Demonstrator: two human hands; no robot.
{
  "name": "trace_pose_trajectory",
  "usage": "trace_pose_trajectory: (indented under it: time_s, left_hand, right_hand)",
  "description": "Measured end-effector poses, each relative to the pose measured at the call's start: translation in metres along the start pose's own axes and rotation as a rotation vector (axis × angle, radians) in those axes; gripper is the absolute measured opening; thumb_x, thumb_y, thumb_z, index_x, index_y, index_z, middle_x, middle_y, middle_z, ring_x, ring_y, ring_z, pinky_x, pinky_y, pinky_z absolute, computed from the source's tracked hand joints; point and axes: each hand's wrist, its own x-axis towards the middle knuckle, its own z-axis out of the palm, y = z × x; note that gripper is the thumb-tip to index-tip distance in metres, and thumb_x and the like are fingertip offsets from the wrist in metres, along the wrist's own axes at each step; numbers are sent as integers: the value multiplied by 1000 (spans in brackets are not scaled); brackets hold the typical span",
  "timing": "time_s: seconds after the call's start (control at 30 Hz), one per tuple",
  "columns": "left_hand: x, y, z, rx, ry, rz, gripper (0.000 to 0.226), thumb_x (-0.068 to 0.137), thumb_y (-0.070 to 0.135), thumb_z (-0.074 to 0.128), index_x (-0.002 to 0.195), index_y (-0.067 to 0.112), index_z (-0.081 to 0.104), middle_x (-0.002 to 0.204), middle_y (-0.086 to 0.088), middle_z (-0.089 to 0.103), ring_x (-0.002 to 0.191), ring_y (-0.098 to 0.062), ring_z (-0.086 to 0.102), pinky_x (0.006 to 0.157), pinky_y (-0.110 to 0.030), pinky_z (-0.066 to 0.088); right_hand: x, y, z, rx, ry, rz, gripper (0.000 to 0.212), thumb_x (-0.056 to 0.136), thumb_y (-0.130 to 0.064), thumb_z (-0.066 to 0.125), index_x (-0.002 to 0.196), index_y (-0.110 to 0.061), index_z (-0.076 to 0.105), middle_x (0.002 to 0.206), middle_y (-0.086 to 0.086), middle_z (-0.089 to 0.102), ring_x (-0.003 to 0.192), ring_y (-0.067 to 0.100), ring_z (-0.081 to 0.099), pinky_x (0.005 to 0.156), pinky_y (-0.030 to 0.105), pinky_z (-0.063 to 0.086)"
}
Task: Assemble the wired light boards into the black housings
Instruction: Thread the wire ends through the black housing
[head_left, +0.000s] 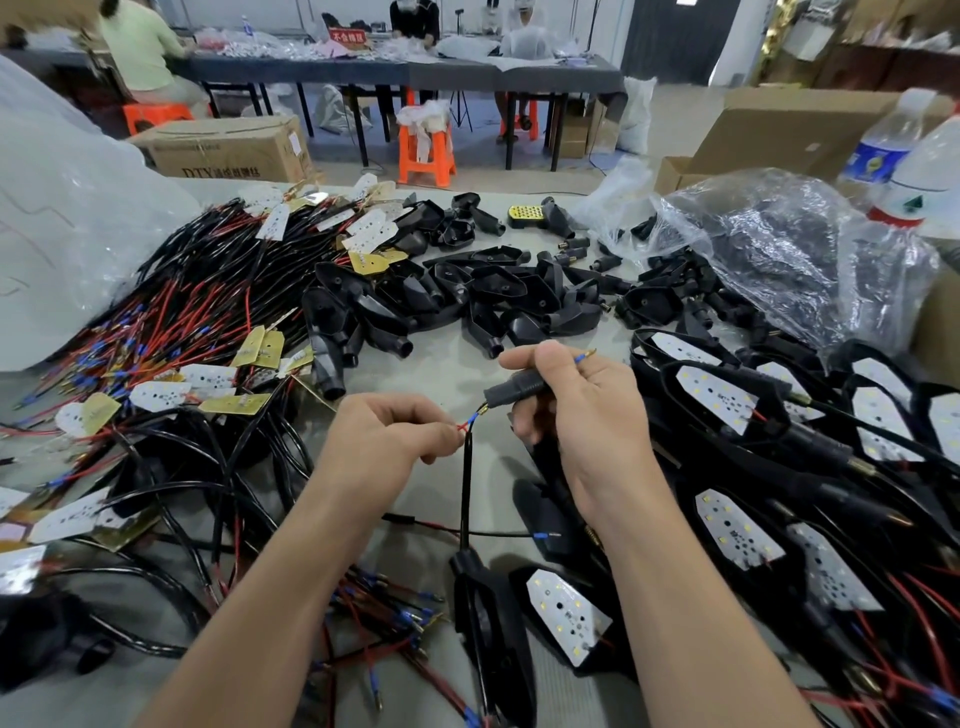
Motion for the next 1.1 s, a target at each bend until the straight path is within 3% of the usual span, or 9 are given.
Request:
trace_pose_trajectory:
  time_s: [0.2, 0.33, 0.43, 0.57, 0.63, 0.7, 0.8, 1.0, 1.1]
  left_hand:
    - [1, -1, -2, -31, 69, 67, 3, 62, 18, 75, 60, 17, 77, 58, 0, 65, 58, -4, 53, 58, -9, 41]
    - [-1, -1, -5, -26, 120, 146, 27, 76, 0, 79, 64, 24, 80, 66, 1, 73, 66, -4, 65, 64, -12, 49]
    - [-3, 1, -2, -15, 145, 162, 30, 78, 0, 79, 65, 27, 80, 67, -2, 73, 67, -7, 65, 66, -17, 51]
    - [-6, 3, 3, -12, 161, 155, 19, 77, 13, 82, 67, 28, 80, 73, -15, 72, 71, -24, 63, 71, -36, 50]
    - [-7, 4, 4, 45, 165, 155, 18, 77, 16, 84, 68, 32, 81, 70, -11, 73, 74, -36, 67, 70, -47, 55]
    - [-9, 5, 5, 108, 150, 145, 24, 79, 15, 86, 68, 36, 81, 68, -4, 74, 74, -34, 69, 74, -53, 58]
    - [-12, 4, 8, 170, 155, 155, 25, 79, 20, 86, 70, 43, 80, 67, 7, 75, 68, -19, 71, 71, -49, 62]
    - [-9, 5, 5, -84, 140, 141, 35, 72, 9, 90, 93, 36, 82, 88, 0, 79, 80, -29, 72, 83, -44, 64]
    - [-5, 3, -1, -136, 121, 139, 26, 79, 6, 84, 86, 31, 84, 97, 4, 80, 90, -12, 72, 79, -26, 59]
  right_hand:
    - [-1, -1, -1, -156, -22, -50, 35, 102, -22, 52, 77, -14, 75, 50, 10, 55, 48, 20, 48, 49, 27, 39]
    - [-3, -2, 1, -197, -31, -81, 32, 97, -22, 54, 73, -12, 72, 49, 8, 54, 46, 18, 48, 47, 26, 38]
    - [-3, -4, 0, -186, -36, -64, 34, 100, -20, 52, 74, -11, 72, 49, 10, 55, 47, 21, 48, 47, 28, 39]
    - [-3, -8, -2, -77, -48, -19, 37, 103, -18, 50, 74, -11, 73, 52, 16, 59, 51, 29, 49, 44, 29, 41]
    - [-3, -8, -2, -58, -55, -21, 38, 103, -18, 50, 74, -13, 74, 55, 17, 62, 51, 31, 52, 44, 29, 43]
    - [-4, -7, 1, -54, -65, -30, 37, 103, -17, 50, 74, -13, 73, 57, 18, 64, 50, 29, 55, 44, 29, 44]
    - [-5, -5, 4, -85, -85, -37, 35, 101, -17, 51, 74, -12, 72, 58, 18, 64, 51, 28, 56, 45, 29, 44]
    - [-5, -5, 4, -86, -62, -41, 36, 101, -21, 50, 74, -14, 73, 54, 16, 63, 46, 25, 53, 46, 30, 43]
    - [-4, -6, 1, -23, -13, -16, 39, 105, -22, 49, 74, -14, 73, 52, 14, 62, 42, 20, 51, 44, 26, 42]
